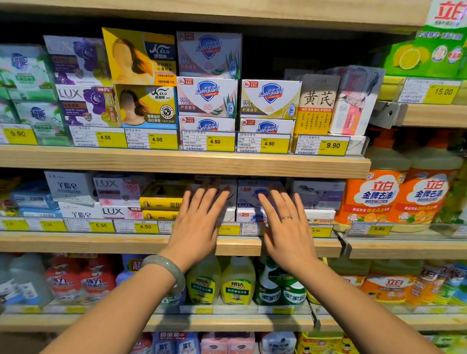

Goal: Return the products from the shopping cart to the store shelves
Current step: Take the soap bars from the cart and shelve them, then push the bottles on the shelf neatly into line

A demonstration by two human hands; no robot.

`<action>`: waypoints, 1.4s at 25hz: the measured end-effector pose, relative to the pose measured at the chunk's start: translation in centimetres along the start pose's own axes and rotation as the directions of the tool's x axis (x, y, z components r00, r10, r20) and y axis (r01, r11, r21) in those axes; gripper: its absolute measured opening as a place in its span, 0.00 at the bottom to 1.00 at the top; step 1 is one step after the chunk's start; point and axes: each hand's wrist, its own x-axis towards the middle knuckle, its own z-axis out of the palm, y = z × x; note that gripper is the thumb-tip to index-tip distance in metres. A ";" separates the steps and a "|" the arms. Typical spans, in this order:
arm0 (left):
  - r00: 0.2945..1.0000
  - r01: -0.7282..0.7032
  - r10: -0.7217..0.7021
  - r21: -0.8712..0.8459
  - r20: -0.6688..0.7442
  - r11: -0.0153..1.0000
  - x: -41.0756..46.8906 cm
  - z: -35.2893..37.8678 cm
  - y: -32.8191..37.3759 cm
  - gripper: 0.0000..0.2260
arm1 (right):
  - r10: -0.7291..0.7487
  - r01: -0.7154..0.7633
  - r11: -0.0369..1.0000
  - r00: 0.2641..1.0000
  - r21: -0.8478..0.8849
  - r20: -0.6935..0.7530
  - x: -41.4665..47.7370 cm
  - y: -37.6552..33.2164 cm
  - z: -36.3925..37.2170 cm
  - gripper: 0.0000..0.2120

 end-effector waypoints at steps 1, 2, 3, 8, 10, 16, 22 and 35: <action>0.999 -0.033 0.034 0.007 -0.006 0.999 -0.7 0.6 0.4 0.33 | -0.031 0.031 0.999 0.999 -0.014 0.033 -0.7 0.2 0.2 0.36; 0.997 -0.077 0.077 0.015 -0.008 0.997 -1.3 1.2 0.9 0.32 | -0.066 0.068 0.997 0.996 -0.028 0.064 -1.3 0.4 0.5 0.34; 0.992 -0.123 0.123 0.023 -0.012 0.992 -1.7 1.8 1.3 0.30 | -0.101 0.106 0.993 0.990 -0.043 0.096 -1.9 0.5 0.8 0.33; 0.978 -0.208 0.207 0.061 0.027 0.976 -2.3 3.5 2.4 0.28 | -0.148 0.164 0.984 0.972 -0.074 0.181 -3.3 0.8 1.7 0.32; 0.982 -0.187 0.185 0.061 0.038 0.980 -2.1 3.7 2.5 0.29 | -0.137 0.155 0.985 0.971 -0.079 0.194 -3.2 0.8 1.8 0.33; 0.984 -0.175 0.171 0.063 0.058 0.983 -1.7 3.8 2.8 0.29 | -0.110 0.128 0.989 0.973 -0.074 0.205 -2.8 0.9 1.9 0.33; 0.954 -0.299 0.299 0.027 -0.001 0.954 -0.2 3.1 4.9 0.28 | -0.059 0.074 0.995 0.976 -0.064 0.208 -3.4 2.1 0.5 0.33; 0.886 -0.464 0.459 -0.070 -0.069 0.883 7.5 -0.7 23.5 0.26 | 0.401 -0.429 0.903 0.819 -0.027 0.410 -15.3 20.6 -7.6 0.25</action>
